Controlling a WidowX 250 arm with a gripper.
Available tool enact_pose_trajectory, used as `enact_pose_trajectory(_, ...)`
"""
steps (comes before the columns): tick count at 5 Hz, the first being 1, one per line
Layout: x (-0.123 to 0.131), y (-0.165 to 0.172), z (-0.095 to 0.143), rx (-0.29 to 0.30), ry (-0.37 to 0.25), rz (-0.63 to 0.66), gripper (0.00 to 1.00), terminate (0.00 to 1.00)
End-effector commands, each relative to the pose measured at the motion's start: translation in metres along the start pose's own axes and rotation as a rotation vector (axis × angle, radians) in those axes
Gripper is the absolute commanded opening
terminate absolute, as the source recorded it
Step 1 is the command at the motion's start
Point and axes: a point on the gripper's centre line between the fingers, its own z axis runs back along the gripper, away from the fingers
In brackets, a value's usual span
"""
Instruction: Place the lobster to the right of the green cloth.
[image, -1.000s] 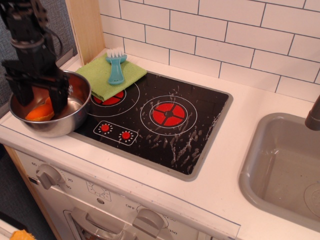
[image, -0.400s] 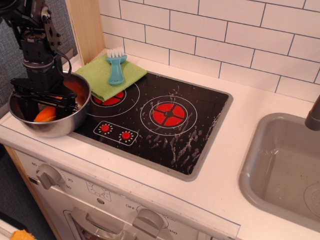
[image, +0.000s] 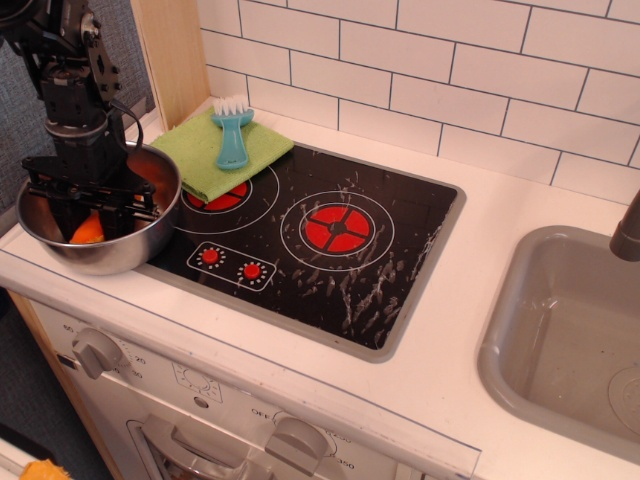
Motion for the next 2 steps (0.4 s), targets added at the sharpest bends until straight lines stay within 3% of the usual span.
enact_pose_trajectory(1,-0.002,-0.009,0.065,-0.024,-0.143,0.016,0.00,0.00)
enact_pose_trajectory(2,0.000,-0.029,0.098,-0.057,-0.218,-0.030,0.00,0.00)
